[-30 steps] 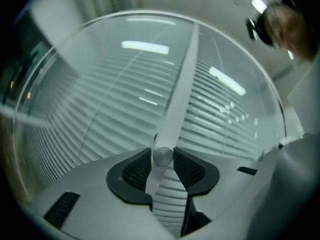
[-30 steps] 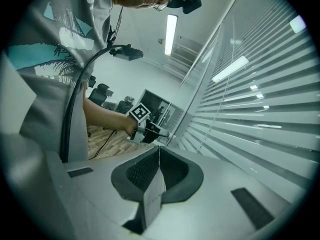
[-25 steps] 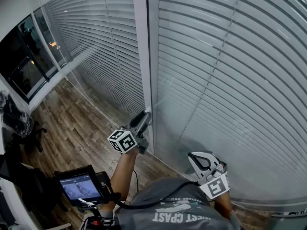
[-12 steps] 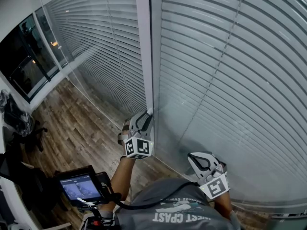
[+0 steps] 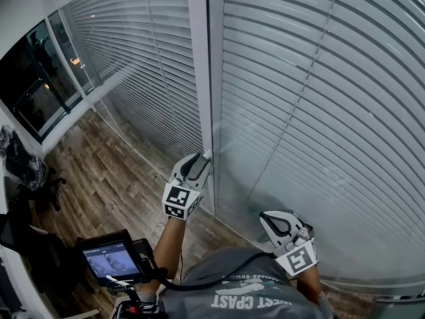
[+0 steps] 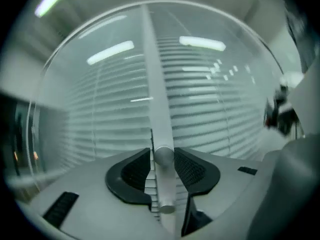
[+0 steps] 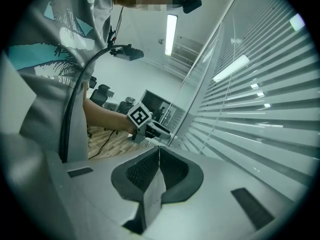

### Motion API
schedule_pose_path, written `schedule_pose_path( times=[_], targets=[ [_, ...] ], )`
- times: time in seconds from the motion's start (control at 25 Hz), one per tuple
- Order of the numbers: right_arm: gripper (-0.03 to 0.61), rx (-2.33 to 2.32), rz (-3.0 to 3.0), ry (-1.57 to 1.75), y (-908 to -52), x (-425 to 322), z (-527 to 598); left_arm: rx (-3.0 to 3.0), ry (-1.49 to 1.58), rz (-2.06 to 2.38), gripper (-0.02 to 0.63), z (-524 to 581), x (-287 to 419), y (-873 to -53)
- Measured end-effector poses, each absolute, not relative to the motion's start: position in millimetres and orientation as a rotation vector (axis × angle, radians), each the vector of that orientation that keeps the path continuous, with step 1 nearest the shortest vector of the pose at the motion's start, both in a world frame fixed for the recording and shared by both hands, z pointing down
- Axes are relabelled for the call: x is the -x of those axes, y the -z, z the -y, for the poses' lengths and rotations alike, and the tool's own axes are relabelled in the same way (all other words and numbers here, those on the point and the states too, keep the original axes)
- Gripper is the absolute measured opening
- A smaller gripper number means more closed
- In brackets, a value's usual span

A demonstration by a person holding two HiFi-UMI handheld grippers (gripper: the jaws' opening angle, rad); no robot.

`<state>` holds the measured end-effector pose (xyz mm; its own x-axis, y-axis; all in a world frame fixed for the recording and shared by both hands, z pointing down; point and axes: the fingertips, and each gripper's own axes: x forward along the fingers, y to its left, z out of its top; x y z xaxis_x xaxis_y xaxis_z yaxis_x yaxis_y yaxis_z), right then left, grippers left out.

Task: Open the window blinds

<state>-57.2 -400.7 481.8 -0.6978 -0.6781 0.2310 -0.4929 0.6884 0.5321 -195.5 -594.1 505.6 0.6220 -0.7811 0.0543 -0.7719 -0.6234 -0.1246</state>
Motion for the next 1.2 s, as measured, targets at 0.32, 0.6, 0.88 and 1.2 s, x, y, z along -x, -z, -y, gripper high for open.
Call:
schedule_pose_path(
  times=[0.32, 0.6, 0.88, 1.2],
  targets=[
    [0.003, -0.903, 2.476, 0.613, -483, 57, 401, 3.176, -0.426, -1.315, 0.129, 598, 200, -503],
    [0.002, -0.899, 2.48, 0.611, -483, 58, 401, 2.944, -0.073, -1.293, 0.126, 596, 194, -500],
    [0.002, -0.897, 2.484, 0.608, -486, 58, 404, 1.963, 0.773, -1.182, 0.126, 591, 179, -509],
    [0.002, -0.91, 2.485, 0.621, -485, 59, 404, 2.411, 0.48, -1.25, 0.127, 593, 186, -512]
  ],
)
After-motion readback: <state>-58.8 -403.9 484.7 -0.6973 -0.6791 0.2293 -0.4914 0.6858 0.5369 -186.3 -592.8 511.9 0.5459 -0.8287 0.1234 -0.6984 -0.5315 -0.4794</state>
